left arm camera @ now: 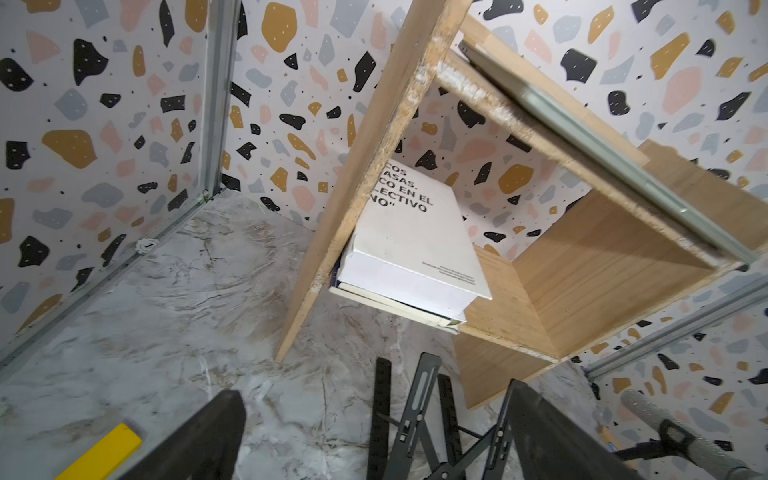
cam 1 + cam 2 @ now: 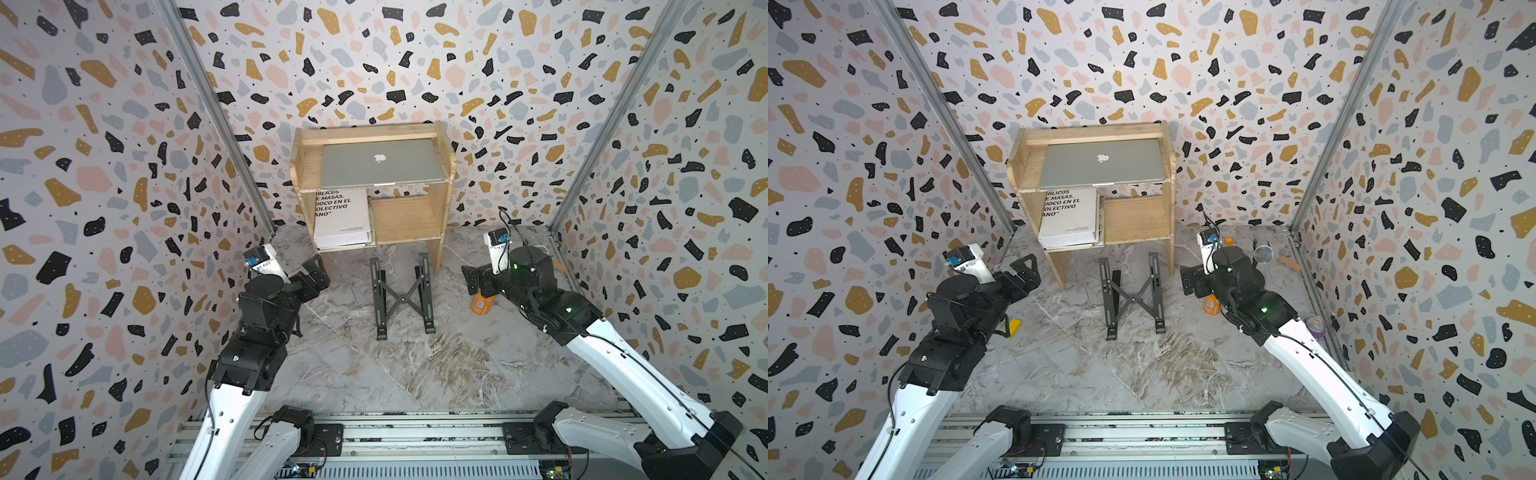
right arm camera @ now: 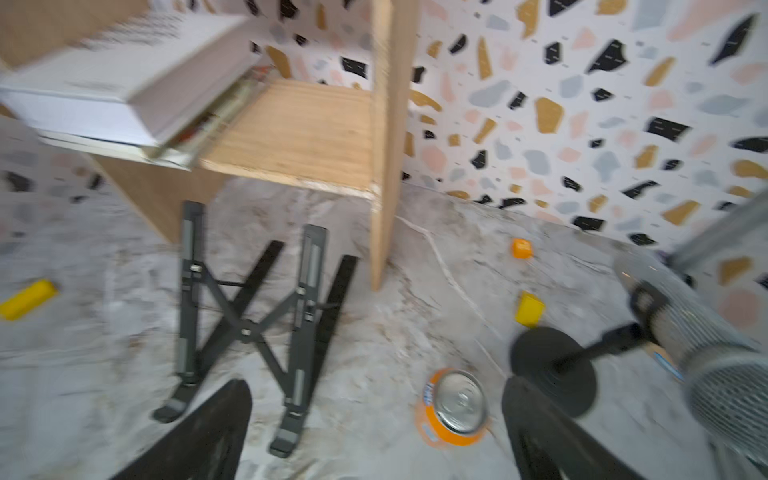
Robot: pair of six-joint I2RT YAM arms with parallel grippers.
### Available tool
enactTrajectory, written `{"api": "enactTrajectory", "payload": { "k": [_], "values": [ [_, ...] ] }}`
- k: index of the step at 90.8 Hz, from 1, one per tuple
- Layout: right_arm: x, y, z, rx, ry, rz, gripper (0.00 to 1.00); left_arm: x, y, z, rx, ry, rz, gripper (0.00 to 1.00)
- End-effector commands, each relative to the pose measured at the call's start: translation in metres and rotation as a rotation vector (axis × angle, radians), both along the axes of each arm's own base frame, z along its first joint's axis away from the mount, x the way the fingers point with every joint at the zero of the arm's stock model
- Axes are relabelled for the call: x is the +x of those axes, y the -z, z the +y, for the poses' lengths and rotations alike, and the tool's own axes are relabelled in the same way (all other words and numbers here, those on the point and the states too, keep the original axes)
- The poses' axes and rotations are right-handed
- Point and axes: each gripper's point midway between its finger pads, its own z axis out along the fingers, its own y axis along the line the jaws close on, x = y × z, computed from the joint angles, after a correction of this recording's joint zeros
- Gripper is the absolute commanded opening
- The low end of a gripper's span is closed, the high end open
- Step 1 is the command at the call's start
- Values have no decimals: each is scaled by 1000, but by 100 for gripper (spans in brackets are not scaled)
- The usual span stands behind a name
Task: Close the laptop lid and set it aside
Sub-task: Reset both arms
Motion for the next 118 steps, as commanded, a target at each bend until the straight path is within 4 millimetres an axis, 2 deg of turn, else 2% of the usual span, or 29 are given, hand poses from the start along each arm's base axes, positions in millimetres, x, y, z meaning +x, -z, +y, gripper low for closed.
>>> {"api": "enactTrajectory", "payload": {
  "k": [1, 12, 18, 21, 24, 30, 37, 44, 57, 70, 75, 76, 88, 105, 118],
  "values": [
    [14, -11, -64, -50, 266, -158, 99, 9, 34, 20, 109, -104, 0, 100],
    [16, 34, -108, -31, 399, -137, 99, 7, 74, 44, 200, -232, 38, 100],
    [19, 54, -126, -38, 444, -147, 99, 11, 92, 48, 274, -245, 73, 100],
    [21, 67, -130, -64, 439, -151, 99, 13, 102, 49, 310, -242, 93, 100],
    [25, 67, -132, -71, 428, -202, 99, 16, 110, 48, 342, -231, 109, 100],
    [29, 87, -140, -96, 436, -218, 99, 24, 130, 44, 390, -202, 140, 100],
    [30, 116, -157, -82, 476, -153, 99, 30, 145, 40, 450, -164, 138, 100],
    [32, 138, -168, -62, 494, -130, 99, 36, 151, 36, 504, -136, 111, 100],
    [35, 165, -181, -49, 517, -126, 99, 50, 166, 28, 569, -76, 95, 100],
    [40, 183, -189, -48, 529, -123, 99, 69, 182, 19, 597, -19, 110, 100],
    [41, 190, -193, -44, 542, -131, 99, 68, 207, 22, 591, 7, 180, 100],
    [41, 191, -193, -42, 544, -133, 99, 71, 202, 21, 582, 0, 138, 100],
    [46, 208, -191, -34, 526, -145, 99, 70, 223, 21, 577, -3, 126, 100],
    [53, 226, -186, -50, 489, -83, 99, 78, 239, 17, 591, 28, 158, 100],
    [59, 226, -183, -56, 470, -65, 99, 78, 238, 17, 587, 28, 159, 100]
  ]
}}
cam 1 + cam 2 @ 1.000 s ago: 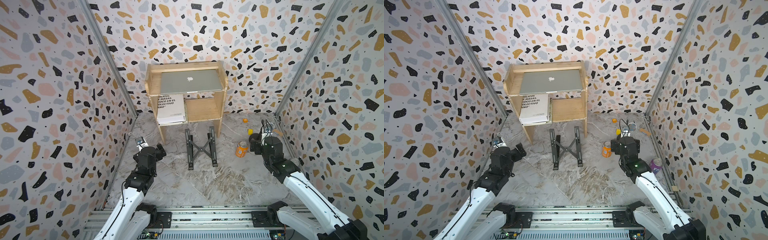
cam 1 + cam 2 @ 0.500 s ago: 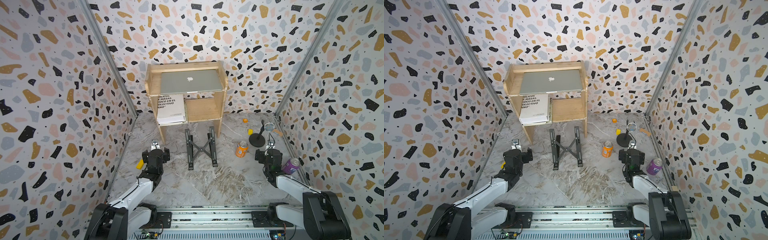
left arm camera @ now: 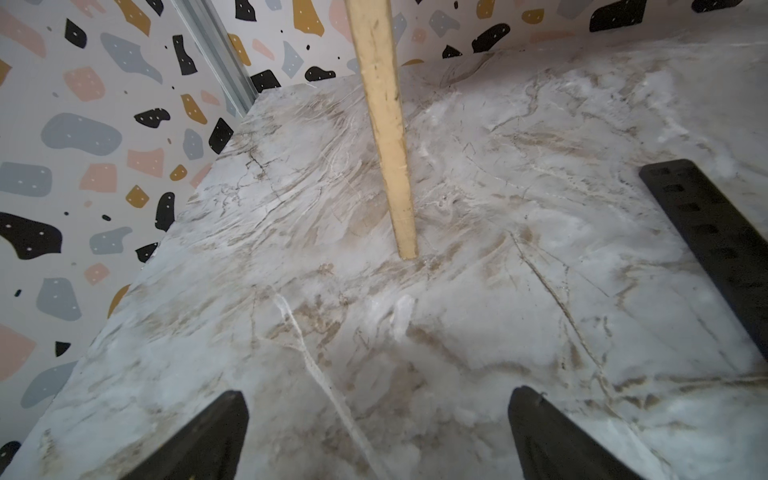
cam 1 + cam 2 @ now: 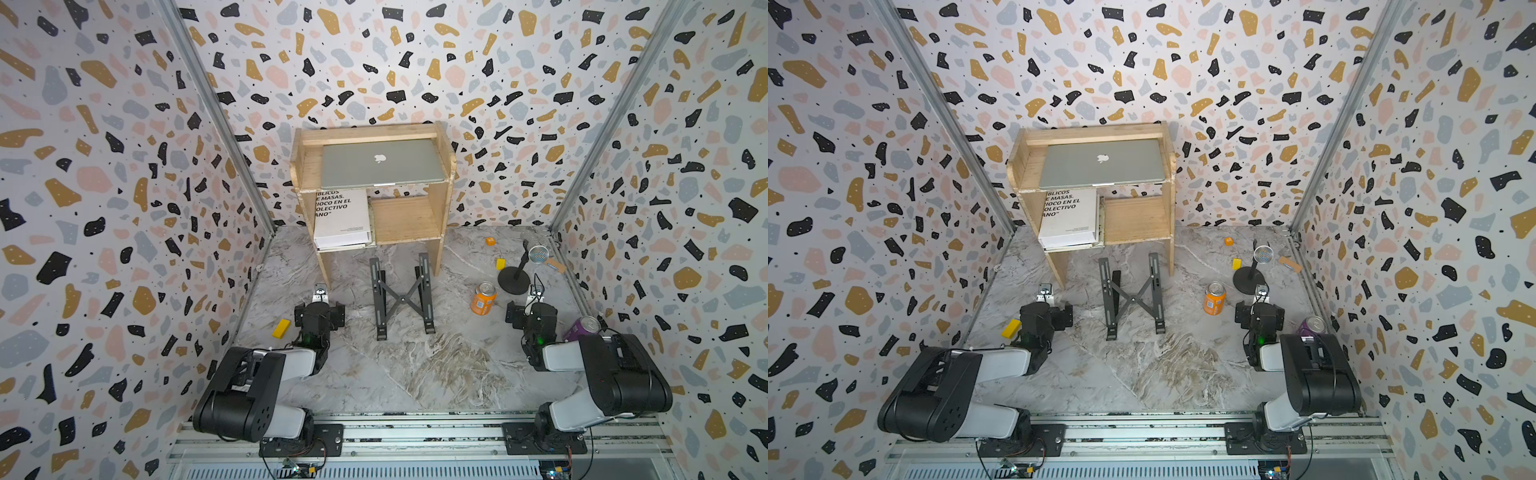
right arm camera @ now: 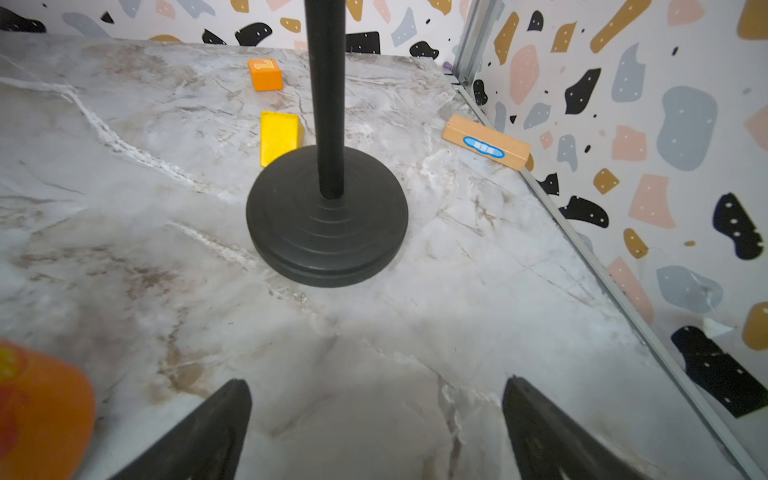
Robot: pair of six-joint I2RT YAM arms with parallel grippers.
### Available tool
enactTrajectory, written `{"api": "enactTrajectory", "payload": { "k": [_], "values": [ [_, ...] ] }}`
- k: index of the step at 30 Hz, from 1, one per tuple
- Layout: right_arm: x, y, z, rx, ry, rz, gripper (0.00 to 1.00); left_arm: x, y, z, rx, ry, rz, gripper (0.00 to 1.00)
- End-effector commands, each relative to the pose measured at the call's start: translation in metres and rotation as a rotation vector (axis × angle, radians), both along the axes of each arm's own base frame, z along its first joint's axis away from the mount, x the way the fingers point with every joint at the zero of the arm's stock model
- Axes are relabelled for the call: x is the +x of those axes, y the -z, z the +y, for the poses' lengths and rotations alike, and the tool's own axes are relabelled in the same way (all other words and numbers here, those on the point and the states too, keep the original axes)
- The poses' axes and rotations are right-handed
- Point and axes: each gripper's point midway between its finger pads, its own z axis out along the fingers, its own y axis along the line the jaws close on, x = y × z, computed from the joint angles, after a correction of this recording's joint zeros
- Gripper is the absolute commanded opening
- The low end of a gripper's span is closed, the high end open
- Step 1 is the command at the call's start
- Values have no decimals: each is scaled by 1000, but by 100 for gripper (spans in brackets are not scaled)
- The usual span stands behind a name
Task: Close the laptop lid and set it aside
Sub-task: Reset both arms
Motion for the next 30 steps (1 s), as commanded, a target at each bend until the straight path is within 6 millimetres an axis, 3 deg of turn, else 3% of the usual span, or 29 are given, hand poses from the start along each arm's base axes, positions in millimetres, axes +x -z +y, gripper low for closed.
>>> {"api": "enactTrajectory", "payload": {
  "k": [1, 30],
  "values": [
    [13, -16, 3, 1, -24, -41, 99, 10, -21, -2, -11, 10, -81, 100],
    [13, -17, 4, -3, -28, -48, 100, 11, -22, -2, -10, 10, -88, 100]
  ]
}}
